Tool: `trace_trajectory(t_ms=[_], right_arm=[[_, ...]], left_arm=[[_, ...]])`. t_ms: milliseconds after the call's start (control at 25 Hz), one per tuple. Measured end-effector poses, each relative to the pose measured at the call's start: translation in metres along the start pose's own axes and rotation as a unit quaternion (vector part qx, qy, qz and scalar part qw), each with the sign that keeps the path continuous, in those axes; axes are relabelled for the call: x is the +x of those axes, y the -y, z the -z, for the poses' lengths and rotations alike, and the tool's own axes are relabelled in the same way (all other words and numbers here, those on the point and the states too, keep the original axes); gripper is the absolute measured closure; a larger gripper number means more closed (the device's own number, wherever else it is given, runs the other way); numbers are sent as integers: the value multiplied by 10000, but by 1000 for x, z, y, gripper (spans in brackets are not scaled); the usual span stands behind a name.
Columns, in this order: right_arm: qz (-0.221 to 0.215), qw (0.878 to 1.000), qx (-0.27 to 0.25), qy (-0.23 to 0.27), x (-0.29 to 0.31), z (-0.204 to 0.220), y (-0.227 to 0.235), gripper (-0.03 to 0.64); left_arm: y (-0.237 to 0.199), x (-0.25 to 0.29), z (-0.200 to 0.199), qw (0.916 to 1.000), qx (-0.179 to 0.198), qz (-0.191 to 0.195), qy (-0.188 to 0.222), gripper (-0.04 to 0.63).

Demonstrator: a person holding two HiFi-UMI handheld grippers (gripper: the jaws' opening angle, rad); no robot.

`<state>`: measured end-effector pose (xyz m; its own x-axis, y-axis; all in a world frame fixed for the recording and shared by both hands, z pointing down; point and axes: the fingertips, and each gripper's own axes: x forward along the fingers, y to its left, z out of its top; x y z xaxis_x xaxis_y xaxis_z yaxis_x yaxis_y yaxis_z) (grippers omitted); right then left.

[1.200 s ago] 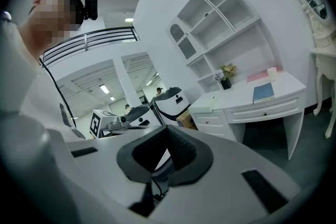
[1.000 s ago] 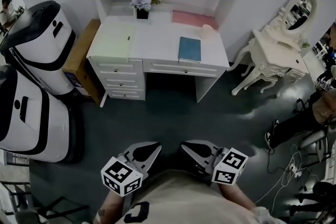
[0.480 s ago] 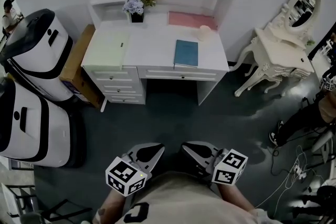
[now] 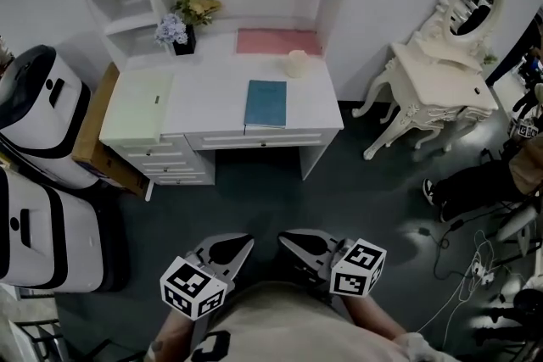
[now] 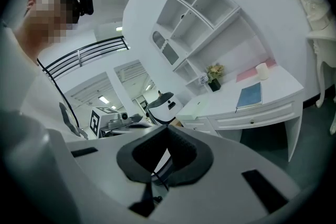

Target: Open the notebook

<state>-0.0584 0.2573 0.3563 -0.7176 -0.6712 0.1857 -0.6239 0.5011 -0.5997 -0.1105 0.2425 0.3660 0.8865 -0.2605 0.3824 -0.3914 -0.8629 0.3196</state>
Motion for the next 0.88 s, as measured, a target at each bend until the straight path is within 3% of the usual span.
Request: trace_trajectory(t_ms=[440,880], right_arm=[[-135,9999,15,-26,-32,-47,68,595],[-585,9981,149,-141,-45,-82,126,594]], left_arm=[[0,78,-34,9996,144,-200,-139,583],[-14,132,-64,9948,426,-875,-316,583]])
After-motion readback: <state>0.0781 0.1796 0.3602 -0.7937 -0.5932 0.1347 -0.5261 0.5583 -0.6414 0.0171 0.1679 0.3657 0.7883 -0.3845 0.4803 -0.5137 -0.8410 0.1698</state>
